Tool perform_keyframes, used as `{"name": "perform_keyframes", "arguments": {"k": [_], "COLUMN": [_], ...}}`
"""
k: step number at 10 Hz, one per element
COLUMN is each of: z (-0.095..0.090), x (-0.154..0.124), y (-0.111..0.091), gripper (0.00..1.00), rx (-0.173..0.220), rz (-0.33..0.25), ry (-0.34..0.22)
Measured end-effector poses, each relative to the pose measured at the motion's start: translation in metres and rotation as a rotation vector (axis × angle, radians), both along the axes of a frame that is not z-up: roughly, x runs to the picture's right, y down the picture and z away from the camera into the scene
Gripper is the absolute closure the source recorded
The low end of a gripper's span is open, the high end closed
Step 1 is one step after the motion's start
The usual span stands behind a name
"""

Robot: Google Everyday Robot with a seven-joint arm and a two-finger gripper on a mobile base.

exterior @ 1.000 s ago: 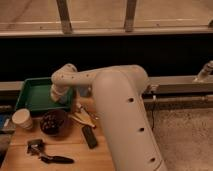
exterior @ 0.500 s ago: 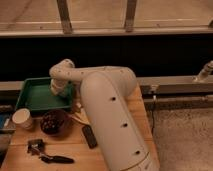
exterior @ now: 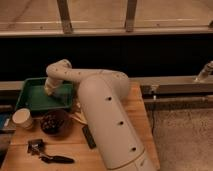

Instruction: Wipe tray with sponge

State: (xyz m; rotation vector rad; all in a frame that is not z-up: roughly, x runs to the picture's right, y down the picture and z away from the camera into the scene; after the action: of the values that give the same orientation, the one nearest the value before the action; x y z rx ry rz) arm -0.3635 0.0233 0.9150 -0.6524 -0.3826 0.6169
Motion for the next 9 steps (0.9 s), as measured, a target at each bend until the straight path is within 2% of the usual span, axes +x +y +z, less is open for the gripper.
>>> {"name": "perform_keyframes", "arguments": {"k": [2, 4, 7, 9], "z": [-0.022, -0.041, -0.049, -0.040], "x": [-0.018, -0.028, 0.002, 0.029], "y": [0.022, 0.042, 0.062, 0.055], "gripper": [1.00, 1.00, 1.00, 1.00], "rx": [-0.014, -0.028, -0.066, -0.061], "rz": [-0.021, -0.038, -0.012, 0.019], "ry": [-0.059, -0.089, -0.034, 0.027]}}
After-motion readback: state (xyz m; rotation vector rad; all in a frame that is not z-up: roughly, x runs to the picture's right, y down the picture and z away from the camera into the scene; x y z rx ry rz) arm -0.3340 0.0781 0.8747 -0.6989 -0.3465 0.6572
